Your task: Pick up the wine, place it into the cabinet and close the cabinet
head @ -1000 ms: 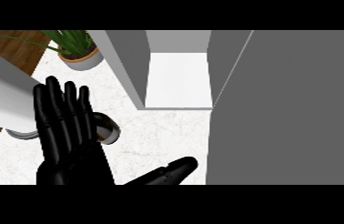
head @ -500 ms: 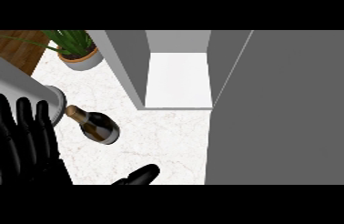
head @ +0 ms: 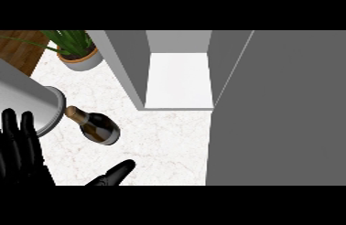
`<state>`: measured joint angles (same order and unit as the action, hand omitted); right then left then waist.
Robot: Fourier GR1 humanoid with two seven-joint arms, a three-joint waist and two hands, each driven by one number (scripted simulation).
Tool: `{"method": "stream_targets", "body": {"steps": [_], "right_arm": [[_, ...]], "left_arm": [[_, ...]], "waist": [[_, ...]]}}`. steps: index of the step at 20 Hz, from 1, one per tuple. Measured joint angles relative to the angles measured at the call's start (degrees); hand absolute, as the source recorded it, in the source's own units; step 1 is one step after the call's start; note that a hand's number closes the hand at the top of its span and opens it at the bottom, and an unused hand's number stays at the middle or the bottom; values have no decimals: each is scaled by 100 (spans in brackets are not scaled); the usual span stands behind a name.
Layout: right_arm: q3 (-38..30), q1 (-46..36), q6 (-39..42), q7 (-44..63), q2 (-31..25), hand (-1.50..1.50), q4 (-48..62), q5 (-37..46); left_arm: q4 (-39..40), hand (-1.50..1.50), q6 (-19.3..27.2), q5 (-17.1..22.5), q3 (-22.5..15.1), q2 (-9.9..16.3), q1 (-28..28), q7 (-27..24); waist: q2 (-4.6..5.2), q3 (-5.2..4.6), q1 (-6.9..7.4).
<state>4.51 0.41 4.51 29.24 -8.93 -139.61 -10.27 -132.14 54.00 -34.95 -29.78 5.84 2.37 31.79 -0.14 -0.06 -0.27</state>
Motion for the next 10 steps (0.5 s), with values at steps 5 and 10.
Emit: {"method": "stream_targets", "body": {"steps": [5, 10], "right_arm": [[39, -69, 1, 28, 42, -150, 5, 28], [-105, -124, 59, 94, -9, -150, -5, 27]], "left_arm": [[-32, -150, 118, 930, 202, 218, 286, -458], [118, -150, 25, 2095, 556, 358, 540, -1094]], "waist": [[3, -4, -1], [3, -6, -4]]}}
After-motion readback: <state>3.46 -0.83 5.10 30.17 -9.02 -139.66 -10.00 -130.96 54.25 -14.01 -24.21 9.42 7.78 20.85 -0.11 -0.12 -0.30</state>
